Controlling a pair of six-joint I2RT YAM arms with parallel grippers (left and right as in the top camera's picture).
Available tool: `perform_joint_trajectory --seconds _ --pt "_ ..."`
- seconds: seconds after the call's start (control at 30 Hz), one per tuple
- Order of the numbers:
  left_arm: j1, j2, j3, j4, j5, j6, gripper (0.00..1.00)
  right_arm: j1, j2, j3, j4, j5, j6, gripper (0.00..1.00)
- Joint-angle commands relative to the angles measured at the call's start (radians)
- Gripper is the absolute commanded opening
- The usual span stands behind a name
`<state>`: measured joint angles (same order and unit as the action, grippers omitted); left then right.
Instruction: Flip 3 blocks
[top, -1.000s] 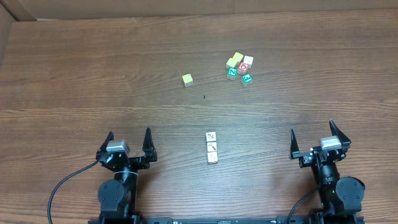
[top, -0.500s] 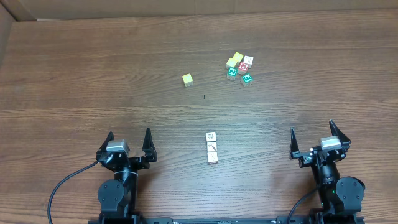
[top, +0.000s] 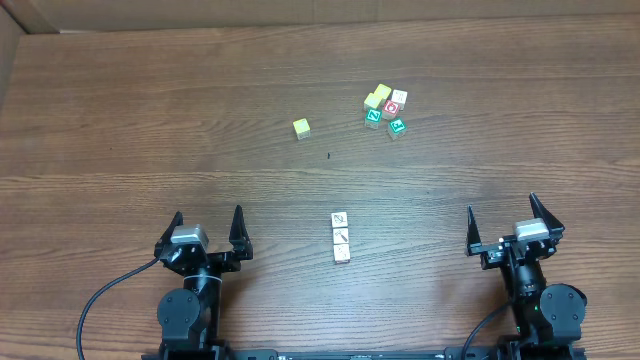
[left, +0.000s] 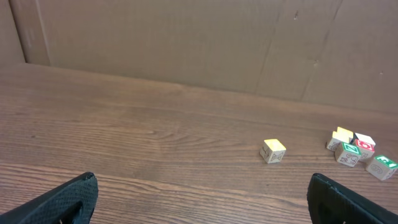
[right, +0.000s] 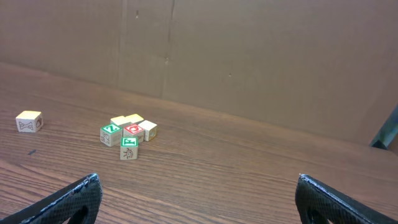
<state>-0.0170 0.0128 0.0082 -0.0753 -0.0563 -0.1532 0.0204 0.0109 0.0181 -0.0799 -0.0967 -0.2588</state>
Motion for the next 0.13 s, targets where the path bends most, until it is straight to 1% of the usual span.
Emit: perform_joint_trajectory --seconds 0.0,0.1 --pt "0.01 -0.008 -0.003 0.002 0.0 0.019 1.0 -0.002 -0.008 -0.01 0.003 0.006 0.0 1.0" --pt "0.01 -0.008 -0.003 0.002 0.0 0.019 1.0 -0.002 -0.008 -0.01 0.003 0.006 0.0 1.0"
